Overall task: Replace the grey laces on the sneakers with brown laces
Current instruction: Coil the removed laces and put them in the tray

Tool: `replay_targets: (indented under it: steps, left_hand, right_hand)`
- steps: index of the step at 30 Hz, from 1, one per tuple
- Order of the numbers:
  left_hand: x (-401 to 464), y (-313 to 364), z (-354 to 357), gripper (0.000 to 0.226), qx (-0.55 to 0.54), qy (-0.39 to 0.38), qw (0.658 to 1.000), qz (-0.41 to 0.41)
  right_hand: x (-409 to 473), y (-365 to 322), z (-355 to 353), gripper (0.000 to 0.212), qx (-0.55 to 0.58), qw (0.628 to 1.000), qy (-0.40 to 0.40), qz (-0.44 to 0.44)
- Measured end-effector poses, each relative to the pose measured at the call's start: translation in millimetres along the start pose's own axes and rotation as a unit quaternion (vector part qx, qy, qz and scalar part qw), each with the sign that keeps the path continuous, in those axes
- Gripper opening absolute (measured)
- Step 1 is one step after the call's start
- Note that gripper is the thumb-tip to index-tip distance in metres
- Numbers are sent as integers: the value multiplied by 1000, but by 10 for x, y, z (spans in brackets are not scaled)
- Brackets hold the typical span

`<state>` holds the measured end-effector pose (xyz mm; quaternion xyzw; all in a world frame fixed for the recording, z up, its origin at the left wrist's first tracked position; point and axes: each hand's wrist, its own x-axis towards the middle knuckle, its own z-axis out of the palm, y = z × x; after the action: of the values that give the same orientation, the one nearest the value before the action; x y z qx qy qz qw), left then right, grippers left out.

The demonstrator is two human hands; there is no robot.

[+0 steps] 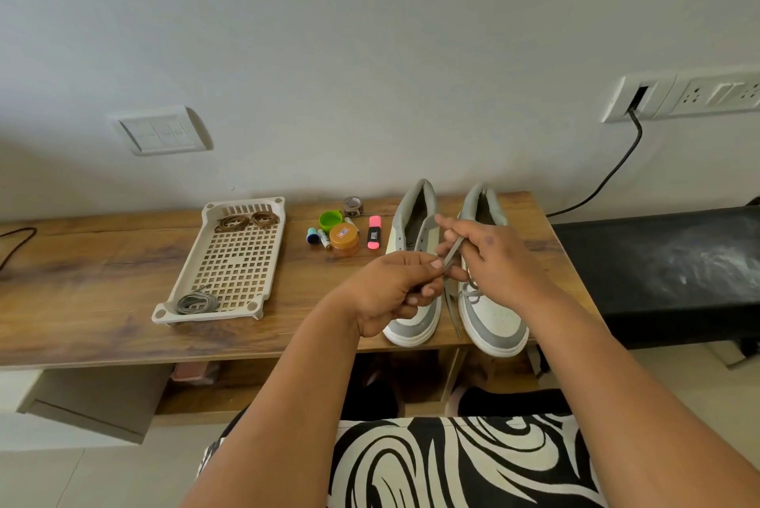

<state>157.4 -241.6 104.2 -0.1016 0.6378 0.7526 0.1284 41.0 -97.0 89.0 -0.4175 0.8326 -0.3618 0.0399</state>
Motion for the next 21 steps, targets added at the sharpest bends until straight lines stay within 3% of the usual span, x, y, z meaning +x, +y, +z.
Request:
replay_targets:
  steps: [8, 12, 16, 21]
  left_hand:
    - [7, 9, 10, 35, -12, 21, 999, 22]
    - [2, 23, -11, 26, -104, 13, 992, 75]
    - [27, 47, -7, 30, -204, 84, 966, 138]
    - [57, 50, -35, 30, -249, 188, 928, 204]
  right_hand:
    - [-8, -14, -24, 39, -4, 999, -38, 21]
    - [-15, -95, -8, 27, 43, 992, -103, 57]
    - [-25, -240, 77, 13, 87, 976, -185, 67]
    - [-58, -334, 218, 14, 117, 971, -199, 60]
